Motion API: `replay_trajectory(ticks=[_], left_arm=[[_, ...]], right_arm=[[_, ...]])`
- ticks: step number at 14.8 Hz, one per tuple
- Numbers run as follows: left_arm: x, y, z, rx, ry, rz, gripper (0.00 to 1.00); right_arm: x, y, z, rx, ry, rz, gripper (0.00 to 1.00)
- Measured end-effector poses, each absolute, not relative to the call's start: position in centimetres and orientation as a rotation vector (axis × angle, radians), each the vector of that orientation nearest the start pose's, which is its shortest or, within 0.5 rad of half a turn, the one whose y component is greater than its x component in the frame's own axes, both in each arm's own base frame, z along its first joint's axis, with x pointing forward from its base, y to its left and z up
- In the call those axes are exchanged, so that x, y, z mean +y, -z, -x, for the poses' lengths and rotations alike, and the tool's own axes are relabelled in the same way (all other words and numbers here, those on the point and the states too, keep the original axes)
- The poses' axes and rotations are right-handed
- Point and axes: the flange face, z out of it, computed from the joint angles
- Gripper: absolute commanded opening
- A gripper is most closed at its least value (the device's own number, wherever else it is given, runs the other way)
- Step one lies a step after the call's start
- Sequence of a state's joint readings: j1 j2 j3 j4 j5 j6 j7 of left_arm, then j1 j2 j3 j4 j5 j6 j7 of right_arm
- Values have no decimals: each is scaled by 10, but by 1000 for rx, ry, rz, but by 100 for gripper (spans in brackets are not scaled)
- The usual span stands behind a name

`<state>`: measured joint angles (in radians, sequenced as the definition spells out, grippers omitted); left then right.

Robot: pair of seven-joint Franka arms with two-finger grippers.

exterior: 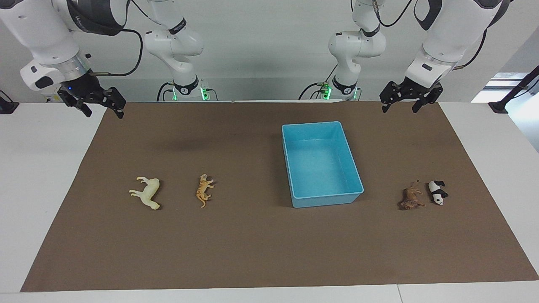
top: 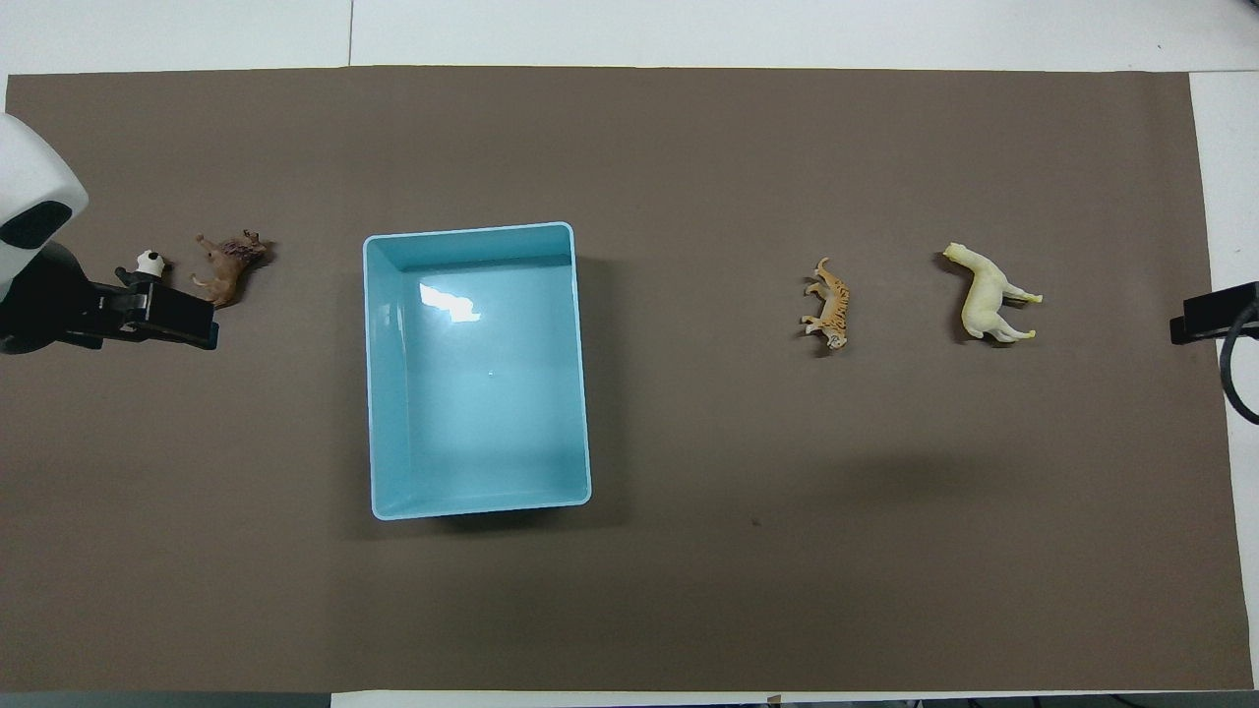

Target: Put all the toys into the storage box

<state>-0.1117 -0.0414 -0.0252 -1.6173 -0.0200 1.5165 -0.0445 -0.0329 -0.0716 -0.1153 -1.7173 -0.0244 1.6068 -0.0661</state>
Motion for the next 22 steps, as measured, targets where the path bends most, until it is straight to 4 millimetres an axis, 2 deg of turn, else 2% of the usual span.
replay_trajectory(ticks=[11,13,15,18,20,22], left_arm=[[-76,-621,-530,146,-96,3150,100],[-76,-621,-530,148,-94,3150,100],[-75,-622,-530,143,-91,3151,100],[-59,-612,-532,91,-50,3156,100],[-36,-595,-543,22,86,3161,100],[-9,-563,-557,-21,177,3157,100]], right_arm=[[-83,-595,-527,125,-65,3163,100],[-83,-587,-530,128,-46,3165,100],[-84,-563,-536,145,-49,3165,100],[-84,-507,-557,149,-72,3171,100],[-85,-465,-574,146,-52,3178,100],[-85,-425,-583,158,-5,3184,100]])
